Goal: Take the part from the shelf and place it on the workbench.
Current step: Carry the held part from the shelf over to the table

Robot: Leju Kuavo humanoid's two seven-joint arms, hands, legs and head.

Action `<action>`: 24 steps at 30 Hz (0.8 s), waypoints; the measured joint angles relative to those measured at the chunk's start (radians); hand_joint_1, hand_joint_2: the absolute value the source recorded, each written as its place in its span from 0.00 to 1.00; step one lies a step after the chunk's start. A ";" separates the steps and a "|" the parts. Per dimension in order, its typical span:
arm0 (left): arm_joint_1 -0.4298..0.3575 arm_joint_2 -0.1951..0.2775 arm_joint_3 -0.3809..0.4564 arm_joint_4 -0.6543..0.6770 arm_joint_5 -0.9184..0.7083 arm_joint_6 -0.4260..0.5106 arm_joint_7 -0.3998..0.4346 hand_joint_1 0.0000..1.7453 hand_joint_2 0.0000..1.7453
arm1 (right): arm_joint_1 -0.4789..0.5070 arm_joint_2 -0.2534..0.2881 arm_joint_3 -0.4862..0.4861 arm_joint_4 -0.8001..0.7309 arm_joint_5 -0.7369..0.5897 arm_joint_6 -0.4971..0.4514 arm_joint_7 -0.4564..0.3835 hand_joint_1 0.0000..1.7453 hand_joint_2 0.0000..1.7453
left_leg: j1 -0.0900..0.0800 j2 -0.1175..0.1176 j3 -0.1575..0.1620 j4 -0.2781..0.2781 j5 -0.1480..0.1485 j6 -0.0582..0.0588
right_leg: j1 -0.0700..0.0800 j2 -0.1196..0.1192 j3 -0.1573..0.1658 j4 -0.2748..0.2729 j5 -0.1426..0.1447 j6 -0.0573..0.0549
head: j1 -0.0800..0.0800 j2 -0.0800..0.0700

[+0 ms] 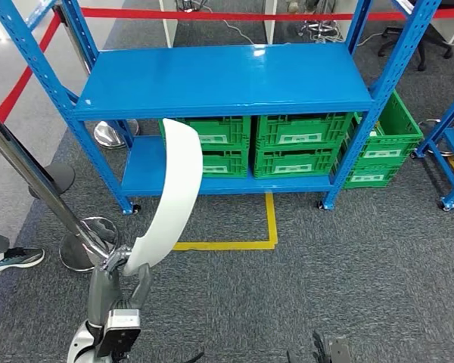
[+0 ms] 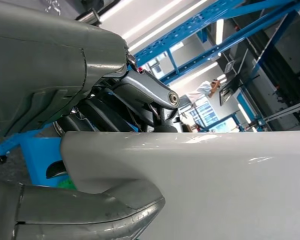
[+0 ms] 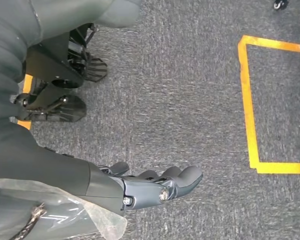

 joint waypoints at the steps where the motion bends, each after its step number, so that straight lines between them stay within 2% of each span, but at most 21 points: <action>1: 0.000 0.000 0.000 0.002 0.000 0.000 0.000 1.00 1.00 | 0.000 0.000 -0.001 -0.001 0.000 0.000 0.000 0.00 1.00 | 0.002 -0.001 -0.011 0.035 -0.045 -0.006 | -0.001 -0.002 -0.013 0.000 0.011 -0.009 | -0.001 0.000; 3: -0.002 0.001 0.001 0.006 0.000 0.000 0.000 1.00 1.00 | 0.000 0.000 -0.004 -0.004 -0.001 0.002 0.000 0.00 1.00 | 0.006 -0.001 -0.036 0.154 -0.146 -0.015 | 0.001 -0.004 -0.043 0.003 0.035 -0.018 | -0.004 0.000; 4: -0.002 0.001 0.001 0.008 0.000 0.000 0.000 1.00 1.00 | 0.000 0.000 -0.005 -0.006 -0.002 0.003 0.000 0.00 1.00 | 0.008 -0.001 -0.043 0.213 -0.172 -0.017 | 0.002 -0.004 -0.059 0.005 0.048 -0.019 | -0.004 0.000; 5: -0.002 0.002 0.001 0.010 -0.001 -0.001 0.000 1.00 1.00 | 0.002 0.000 -0.006 -0.007 -0.003 0.005 0.000 0.00 1.00 | 0.009 -0.001 -0.041 0.253 -0.172 -0.018 | 0.003 -0.005 -0.077 0.008 0.059 -0.019 | -0.004 0.000; 6: -0.003 0.002 0.000 0.013 -0.001 -0.002 0.000 1.00 1.00 | 0.003 0.000 -0.007 -0.009 -0.005 0.006 0.000 0.00 1.00 | 0.010 -0.001 -0.026 0.263 -0.149 -0.018 | 0.004 -0.006 -0.096 0.011 0.070 -0.018 | -0.004 0.000; 7: -0.005 0.002 0.000 0.015 -0.002 -0.004 0.000 1.00 1.00 | 0.004 0.000 -0.008 -0.011 -0.007 0.008 0.000 0.00 1.00 | 0.010 -0.001 0.005 0.238 -0.115 -0.016 | 0.005 -0.007 -0.114 0.016 0.081 -0.016 | -0.004 0.000; 8: -0.008 0.002 0.000 0.017 -0.004 -0.006 0.000 1.00 1.00 | 0.006 0.000 -0.008 -0.014 -0.009 0.010 0.000 0.00 1.00 | 0.010 -0.001 0.052 0.182 -0.087 -0.013 | 0.005 -0.007 -0.131 0.021 0.091 -0.014 | -0.004 0.000; 9: -0.012 0.001 -0.001 0.018 -0.006 -0.008 0.000 1.00 1.00 | 0.009 0.000 -0.008 -0.017 -0.011 0.012 0.000 0.00 1.00 | 0.009 -0.001 0.110 0.101 -0.080 -0.008 | 0.006 -0.006 -0.144 0.025 0.102 -0.011 | -0.004 0.000; 11: -0.022 0.000 -0.003 0.019 -0.009 -0.012 0.000 1.00 1.00 | 0.014 0.001 -0.009 -0.024 -0.015 0.014 0.000 0.00 1.00 | 0.005 -0.002 0.198 -0.035 -0.100 0.002 | 0.007 -0.006 -0.157 0.028 0.124 -0.003 | -0.003 0.000; 12: -0.027 -0.001 -0.004 0.021 -0.010 -0.015 0.000 1.00 1.00 | 0.016 0.002 -0.010 -0.028 -0.017 0.015 0.000 0.00 1.00 | 0.002 -0.002 0.214 -0.068 -0.109 0.007 | 0.006 -0.006 -0.159 0.024 0.136 0.003 | -0.003 0.000; 14: -0.033 -0.002 -0.006 0.026 -0.010 -0.020 0.000 1.00 1.00 | 0.021 0.002 -0.013 -0.032 -0.020 0.016 0.000 0.00 1.00 | 0.000 0.001 0.200 -0.078 -0.090 0.019 | 0.003 -0.005 -0.164 0.016 0.151 0.015 | -0.004 0.000; 15: -0.036 -0.003 -0.009 0.030 -0.010 -0.022 0.000 1.00 1.00 | 0.024 0.002 -0.014 -0.034 -0.021 0.016 -0.001 0.00 1.00 | 0.001 0.003 0.187 -0.081 -0.075 0.027 | 0.002 -0.004 -0.172 0.026 0.130 0.019 | -0.004 0.000; 16: -0.039 -0.004 -0.012 0.033 -0.010 -0.023 -0.001 1.00 1.00 | 0.028 0.002 -0.015 -0.035 -0.022 0.015 0.000 0.00 1.00 | 0.002 0.004 0.170 -0.084 -0.059 0.033 | 0.001 -0.002 -0.183 0.052 0.089 0.023 | -0.003 0.000; 17: -0.041 -0.005 -0.015 0.037 -0.010 -0.023 -0.001 1.00 1.00 | 0.031 0.002 -0.016 -0.036 -0.023 0.014 0.000 0.00 1.00 | 0.003 0.006 0.154 -0.085 -0.044 0.037 | -0.001 0.000 -0.196 0.097 0.031 0.026 | -0.002 0.000; 18: -0.043 -0.007 -0.017 0.040 -0.009 -0.024 -0.002 1.00 1.00 | 0.033 0.002 -0.016 -0.038 -0.023 0.012 0.000 0.00 1.00 | 0.002 0.006 0.135 -0.084 -0.029 0.039 | -0.001 0.001 -0.207 0.160 -0.025 0.028 | 0.001 0.000; 19: -0.044 -0.008 -0.018 0.043 -0.009 -0.024 -0.003 1.00 1.00 | 0.034 0.002 -0.017 -0.039 -0.023 0.011 0.000 0.00 1.00 | 0.000 0.007 0.116 -0.083 -0.014 0.038 | -0.001 0.001 -0.215 0.227 -0.058 0.030 | 0.002 0.000; 20: -0.045 -0.008 -0.019 0.046 -0.009 -0.024 -0.004 1.00 1.00 | 0.035 0.002 -0.018 -0.040 -0.023 0.010 0.000 0.00 1.00 | -0.001 0.009 0.096 -0.081 0.001 0.038 | -0.001 0.001 -0.214 0.284 -0.061 0.031 | 0.003 0.000; 21: -0.046 -0.009 -0.019 0.049 -0.008 -0.024 -0.006 1.00 1.00 | 0.036 0.002 -0.019 -0.041 -0.023 0.009 0.000 0.00 1.00 | -0.002 0.010 0.075 -0.077 0.016 0.037 | -0.001 0.001 -0.204 0.319 -0.036 0.031 | 0.003 0.000; 22: -0.048 -0.009 -0.019 0.052 -0.008 -0.024 -0.007 1.00 1.00 | 0.037 0.002 -0.020 -0.042 -0.023 0.008 0.000 0.00 1.00 | -0.002 0.011 0.053 -0.072 0.030 0.035 | -0.001 0.001 -0.179 0.321 0.003 0.031 | 0.003 0.000; 23: -0.050 -0.009 -0.020 0.053 -0.007 -0.024 -0.008 1.00 1.00 | 0.038 0.002 -0.021 -0.043 -0.022 0.008 0.000 0.00 1.00 | -0.003 0.011 0.033 -0.066 0.042 0.033 | -0.002 0.001 -0.136 0.284 0.032 0.031 | 0.003 0.000; 24: -0.051 -0.009 -0.020 0.055 -0.007 -0.024 -0.009 1.00 1.00 | 0.038 0.002 -0.021 -0.045 -0.021 0.008 0.000 0.00 1.00 | -0.004 0.010 0.014 -0.058 0.053 0.029 | -0.003 0.002 -0.071 0.208 0.032 0.032 | 0.003 0.000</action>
